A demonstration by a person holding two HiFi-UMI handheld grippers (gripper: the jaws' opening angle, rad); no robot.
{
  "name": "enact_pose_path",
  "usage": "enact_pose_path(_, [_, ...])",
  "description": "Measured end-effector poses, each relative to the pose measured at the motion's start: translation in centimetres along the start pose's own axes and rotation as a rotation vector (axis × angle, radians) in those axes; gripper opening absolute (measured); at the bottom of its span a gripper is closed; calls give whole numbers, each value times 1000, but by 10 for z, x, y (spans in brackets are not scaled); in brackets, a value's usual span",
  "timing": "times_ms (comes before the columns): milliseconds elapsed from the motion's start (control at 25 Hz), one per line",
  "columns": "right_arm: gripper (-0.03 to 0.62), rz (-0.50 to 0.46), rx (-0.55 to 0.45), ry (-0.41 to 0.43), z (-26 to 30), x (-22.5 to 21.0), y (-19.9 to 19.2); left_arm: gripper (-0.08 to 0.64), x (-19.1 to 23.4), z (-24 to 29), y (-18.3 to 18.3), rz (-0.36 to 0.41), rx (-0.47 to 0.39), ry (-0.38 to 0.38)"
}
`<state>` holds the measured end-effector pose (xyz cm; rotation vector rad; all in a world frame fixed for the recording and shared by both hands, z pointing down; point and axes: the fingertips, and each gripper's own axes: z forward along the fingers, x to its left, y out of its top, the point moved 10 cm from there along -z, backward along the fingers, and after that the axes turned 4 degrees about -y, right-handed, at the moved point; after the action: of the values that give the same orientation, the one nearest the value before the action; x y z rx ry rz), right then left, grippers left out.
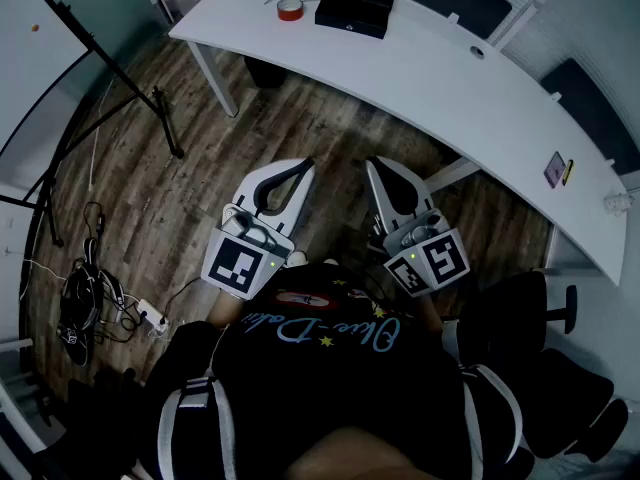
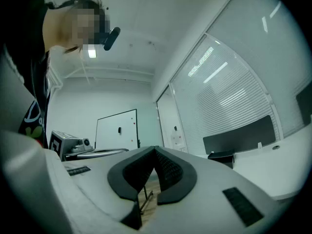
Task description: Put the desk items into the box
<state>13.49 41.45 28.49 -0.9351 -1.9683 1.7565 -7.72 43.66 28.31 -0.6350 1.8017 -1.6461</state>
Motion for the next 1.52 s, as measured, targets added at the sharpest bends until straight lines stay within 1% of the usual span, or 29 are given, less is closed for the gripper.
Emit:
enact_pose_path(120, [0, 5, -10, -4, -13, 2, 3, -11, -13, -4, 2, -2, 6, 4])
enact_pose_path(360, [0, 26, 11, -24, -8, -5, 4, -9, -3, 4, 1, -50, 17, -4])
enact_pose_path(520, [2, 36, -16, -16, -27, -8, 5, -9, -19, 8, 3, -37, 16, -4])
enact_pose_path(680, [2, 35, 14, -25, -47, -17, 0, -9, -39, 16, 5, 13, 20, -19])
enact_pose_path(720, [2, 41, 17, -28, -50, -19, -1, -6, -42, 18, 4, 14, 23, -26])
enact_pose_path(880, [2, 52, 16, -35, -54, -20, -5, -3, -47, 20, 1, -28, 24, -38])
enact_pose_path(1000, [3, 46, 11, -29, -59, -24, -3, -3, -51, 26, 0, -7, 31, -53])
enact_pose_path(1160, [3, 45, -3, -69, -74, -38, 1, -3, -61, 45, -1, 16, 28, -91])
enact_pose_path(1320, [3, 45, -6, -91, -76, -47, 1, -3, -61, 55, -3, 8, 26, -106])
enact_pose_path(1520, [3, 13, -16, -99, -61, -54, 4, -3, -46, 64, -8, -9, 15, -109])
